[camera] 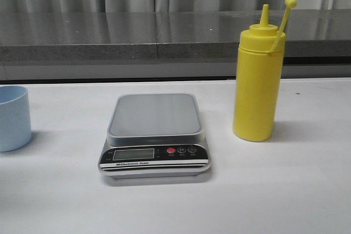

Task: Pour seasoning into cup on scale with both arms
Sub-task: 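Reach the left gripper down to the light blue cup and grasp it, then lift the blue cup with the left gripper toward the scale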

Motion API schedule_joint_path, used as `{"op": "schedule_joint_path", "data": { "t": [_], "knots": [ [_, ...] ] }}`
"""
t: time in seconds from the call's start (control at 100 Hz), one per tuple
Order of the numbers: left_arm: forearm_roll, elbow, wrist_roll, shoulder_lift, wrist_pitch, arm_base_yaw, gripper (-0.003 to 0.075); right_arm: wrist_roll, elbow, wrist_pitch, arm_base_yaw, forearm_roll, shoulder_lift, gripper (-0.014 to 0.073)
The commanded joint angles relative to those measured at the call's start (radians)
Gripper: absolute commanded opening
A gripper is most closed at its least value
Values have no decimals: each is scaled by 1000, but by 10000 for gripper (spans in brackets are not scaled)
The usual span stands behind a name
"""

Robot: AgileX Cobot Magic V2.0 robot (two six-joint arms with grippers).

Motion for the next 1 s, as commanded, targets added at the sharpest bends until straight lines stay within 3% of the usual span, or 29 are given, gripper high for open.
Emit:
{"op": "schedule_joint_path", "data": {
  "t": [0.0, 0.46, 0.99],
  "knots": [
    [-4, -32, -13, -20, -60, 1, 412, -8, -20, -83, -6, -3, -21, -67],
    [-10, -39, -14, 98, -200, 1, 412, -8, -20, -83, -6, -3, -21, -67],
    [-12, -177, -14, 329, -198, 1, 411, -8, -20, -83, -6, -3, -21, -67]
  ]
}}
